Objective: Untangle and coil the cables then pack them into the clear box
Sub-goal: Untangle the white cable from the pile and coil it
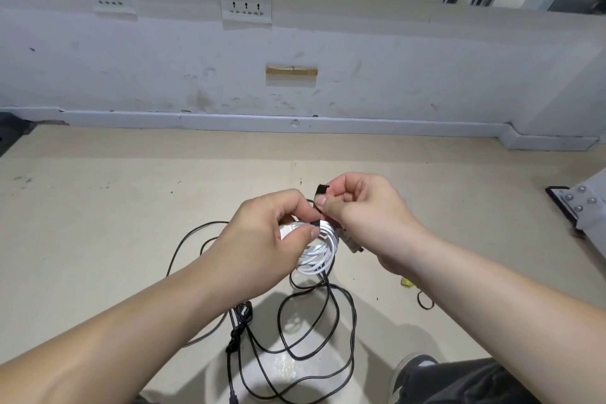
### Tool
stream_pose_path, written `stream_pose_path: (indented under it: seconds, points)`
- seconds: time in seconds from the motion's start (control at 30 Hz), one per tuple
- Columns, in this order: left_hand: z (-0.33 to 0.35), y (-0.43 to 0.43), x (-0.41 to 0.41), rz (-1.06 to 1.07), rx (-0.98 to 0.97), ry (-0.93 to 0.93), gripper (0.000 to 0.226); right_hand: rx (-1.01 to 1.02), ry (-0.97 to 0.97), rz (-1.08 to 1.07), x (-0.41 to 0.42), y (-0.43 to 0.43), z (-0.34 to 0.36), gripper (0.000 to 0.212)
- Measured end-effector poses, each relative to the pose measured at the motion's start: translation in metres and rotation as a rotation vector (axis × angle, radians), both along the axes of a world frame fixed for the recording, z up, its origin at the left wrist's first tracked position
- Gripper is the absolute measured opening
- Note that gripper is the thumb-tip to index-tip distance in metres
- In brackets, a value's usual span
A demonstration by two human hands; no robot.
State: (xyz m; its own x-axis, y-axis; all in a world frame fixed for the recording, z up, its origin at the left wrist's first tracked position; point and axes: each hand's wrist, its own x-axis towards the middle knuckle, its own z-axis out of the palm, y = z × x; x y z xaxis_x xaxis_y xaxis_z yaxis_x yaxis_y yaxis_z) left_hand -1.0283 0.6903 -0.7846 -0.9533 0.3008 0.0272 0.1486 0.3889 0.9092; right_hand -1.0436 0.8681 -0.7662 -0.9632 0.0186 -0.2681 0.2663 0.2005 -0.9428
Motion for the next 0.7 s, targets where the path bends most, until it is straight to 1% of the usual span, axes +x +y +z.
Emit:
stream_pose_path:
  seconds: [0.07,0.13,0.17,0.23,0.33,0.4,0.5,0.6,0.7]
  points:
    - [0.002,0.0,-0.001,0.027,0.008,-0.029,0.007,-0.009,0.042,-0.032,0.002,-0.002,-0.001,0.014]
    - [0.004,0.0,-0.003,0.047,0.041,-0.1,0.003,0.0,0.08,-0.055,0.004,-0.003,-0.001,0.01]
    - [0.005,-0.001,-0.003,0.048,0.058,-0.126,0.006,0.012,0.096,-0.051,0.005,-0.004,-0.001,0.008]
    - [0.001,-0.001,-0.002,0.051,0.069,-0.154,0.015,0.056,0.121,-0.009,0.008,-0.005,0.0,0.007]
    - [0.004,0.001,0.001,0.065,0.087,-0.231,0.011,0.154,0.15,0.08,0.013,-0.006,0.0,0.009]
    - [0.008,0.0,0.0,0.088,0.13,-0.253,0.009,0.129,0.154,0.093,0.014,-0.007,0.001,0.009]
    - [0.014,-0.003,-0.003,0.121,0.184,-0.239,0.017,0.101,0.19,0.112,0.014,-0.006,0.004,0.009]
    - [0.016,-0.006,-0.005,0.146,0.211,-0.27,0.018,0.2,0.242,0.193,0.017,-0.005,0.007,0.014]
    - [0.015,-0.009,-0.008,0.162,0.227,-0.308,0.016,0.286,0.273,0.245,0.018,-0.004,0.009,0.014]
